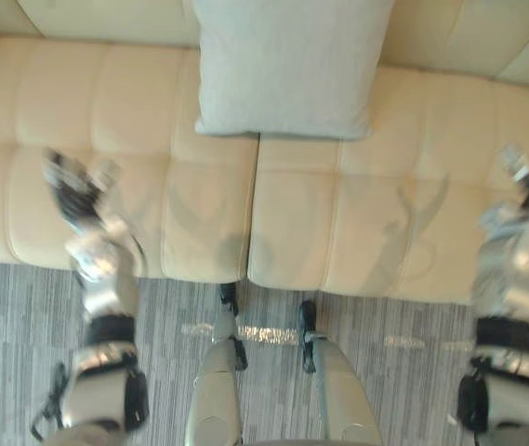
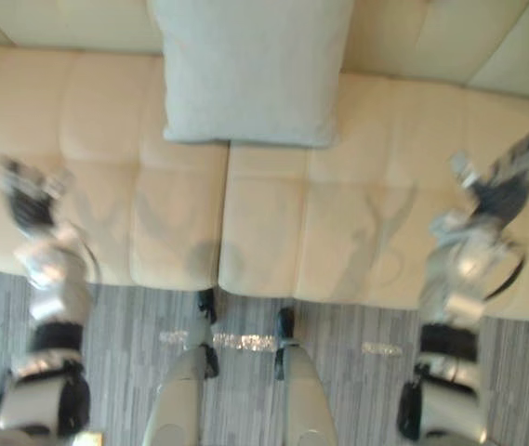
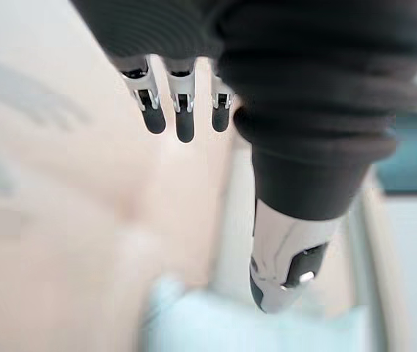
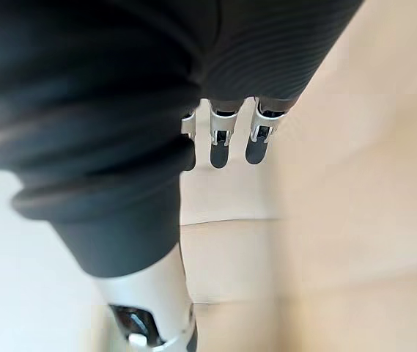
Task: Pick up cushions and gather them together orderly.
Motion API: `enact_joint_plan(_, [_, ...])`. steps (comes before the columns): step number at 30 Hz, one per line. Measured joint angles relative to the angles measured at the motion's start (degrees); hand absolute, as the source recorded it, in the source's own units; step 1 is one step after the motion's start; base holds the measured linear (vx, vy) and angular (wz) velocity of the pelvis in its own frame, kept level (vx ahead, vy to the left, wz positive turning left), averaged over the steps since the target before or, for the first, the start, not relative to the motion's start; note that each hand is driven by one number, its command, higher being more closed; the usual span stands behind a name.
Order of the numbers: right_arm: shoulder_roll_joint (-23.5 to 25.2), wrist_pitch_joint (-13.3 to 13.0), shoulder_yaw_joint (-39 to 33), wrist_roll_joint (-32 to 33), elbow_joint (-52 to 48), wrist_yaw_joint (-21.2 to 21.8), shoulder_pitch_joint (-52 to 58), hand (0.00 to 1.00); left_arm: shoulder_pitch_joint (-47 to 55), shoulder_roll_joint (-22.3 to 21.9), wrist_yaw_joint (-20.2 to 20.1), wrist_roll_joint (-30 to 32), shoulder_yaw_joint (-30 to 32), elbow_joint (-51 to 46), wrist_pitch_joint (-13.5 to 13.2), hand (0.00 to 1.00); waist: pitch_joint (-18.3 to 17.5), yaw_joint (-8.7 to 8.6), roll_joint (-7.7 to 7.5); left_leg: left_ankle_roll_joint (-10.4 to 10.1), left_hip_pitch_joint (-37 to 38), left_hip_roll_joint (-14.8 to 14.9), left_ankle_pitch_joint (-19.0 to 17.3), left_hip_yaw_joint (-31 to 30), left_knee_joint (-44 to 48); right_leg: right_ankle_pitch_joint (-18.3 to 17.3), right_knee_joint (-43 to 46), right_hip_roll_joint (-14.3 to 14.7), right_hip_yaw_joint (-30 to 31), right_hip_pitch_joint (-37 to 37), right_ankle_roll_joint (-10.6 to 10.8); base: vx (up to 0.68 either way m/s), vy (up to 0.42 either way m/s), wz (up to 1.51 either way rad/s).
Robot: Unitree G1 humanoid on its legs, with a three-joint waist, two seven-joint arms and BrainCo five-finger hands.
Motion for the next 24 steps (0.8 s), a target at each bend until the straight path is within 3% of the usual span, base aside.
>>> enact_joint_plan(2, [3.24,0.72,1.82,-1.61,0.1,1.19,5.26,0.0,4.73,-1.73,-1.92,1.72,-2.45,1.19,1.12,0.0,-0.46,-0.07,-0.19,-0.58,2.11,0.08,-1.28,-0.03,-0.01,-0.22,-0.6,0.0,-0.36,2.27,-0.23,-0.08,-0.031,0.04])
enact_joint_plan(5, [7.04,2.02,4.35,-6.53,1.71,3.57,13.92,0.0,11.72,-4.43,-4.51,6.1,-4.46,7.31,2.41,0.0,-4.51,0.07,-0.03,-0.93,4.91,0.1,-1.89,-0.08,-0.01,-0.44,-2.86,-0.12,-1.04,6.27,-0.1,-0.01,-0.009,0.07])
enact_joint_plan(11, [11.57,3.96,5.93,-11.21,19.1,7.61,19.49,0.0,17.66,-8.34,-7.51,15.09,-3.77,21.4,4.99,0.0,-9.93,0.87,0.78,-0.58,11.69,-0.8,-3.72,0.05,-0.03,0.27,-8.22,-1.26,-1.45,15.41,0.79,0.06,0.009,0.04])
enact_joint_plan(24, [14.23,6.84,5.51,-13.38,35.25,9.31,18.84,0.0,16.56,-9.6,-8.68,26.66,-2.93,29.41,7.34,0.0,-11.91,0.71,0.93,-1.25,20.38,-1.72,-5.83,2.5,-0.39,2.1,-14.22,-1.62,1.29,25.21,1.2,0.08,-0.012,-0.12])
